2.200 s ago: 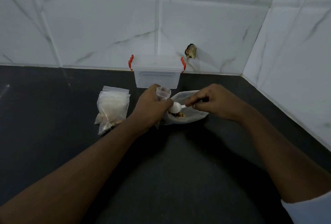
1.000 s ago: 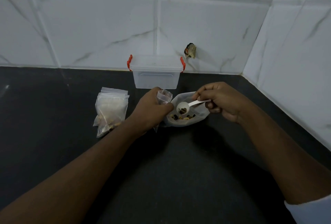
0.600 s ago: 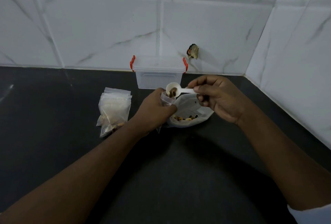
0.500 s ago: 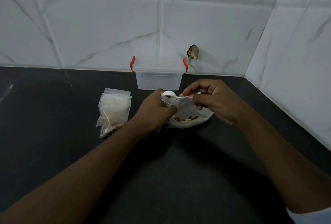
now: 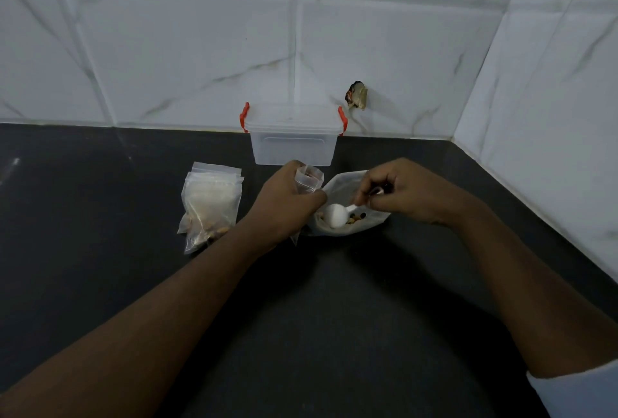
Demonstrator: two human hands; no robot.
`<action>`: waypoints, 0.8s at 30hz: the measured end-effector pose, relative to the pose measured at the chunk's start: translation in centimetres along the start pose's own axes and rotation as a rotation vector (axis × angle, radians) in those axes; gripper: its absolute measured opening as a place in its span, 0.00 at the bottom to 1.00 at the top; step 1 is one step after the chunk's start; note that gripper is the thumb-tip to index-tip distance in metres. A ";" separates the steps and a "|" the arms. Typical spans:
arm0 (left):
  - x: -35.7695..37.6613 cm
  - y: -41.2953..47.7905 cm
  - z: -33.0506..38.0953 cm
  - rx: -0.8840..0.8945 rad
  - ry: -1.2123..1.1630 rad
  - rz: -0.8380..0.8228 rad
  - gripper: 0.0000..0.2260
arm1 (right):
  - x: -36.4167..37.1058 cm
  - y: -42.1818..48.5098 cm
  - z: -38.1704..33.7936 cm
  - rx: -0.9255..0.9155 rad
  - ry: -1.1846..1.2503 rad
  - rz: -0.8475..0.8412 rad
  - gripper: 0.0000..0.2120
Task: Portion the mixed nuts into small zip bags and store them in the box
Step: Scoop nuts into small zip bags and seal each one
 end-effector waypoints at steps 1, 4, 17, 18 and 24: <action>0.0 0.0 0.0 -0.004 0.006 0.000 0.18 | 0.4 0.2 0.0 0.005 -0.040 -0.003 0.13; 0.0 0.1 0.0 -0.014 -0.006 -0.012 0.18 | 0.7 0.3 -0.3 -0.037 -0.147 0.097 0.13; -0.1 0.1 -0.2 -0.027 -0.003 -0.012 0.19 | -0.3 0.3 0.2 -0.018 -0.209 0.164 0.12; -0.1 0.1 -0.2 -0.020 -0.006 -0.009 0.18 | -0.6 0.1 -0.1 -0.038 -0.185 0.186 0.12; 0.0 0.2 -0.2 -0.031 0.001 -0.027 0.18 | 0.5 0.3 0.0 -0.018 -0.194 0.059 0.12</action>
Point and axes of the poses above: each hand's wrist, its own y-axis towards the middle knuckle, its own x-axis out of the palm, z = x × y, the point moved 3 cm from there along y, towards the middle knuckle, and after that the axes turned 10 degrees about y, right-handed, at the moved point
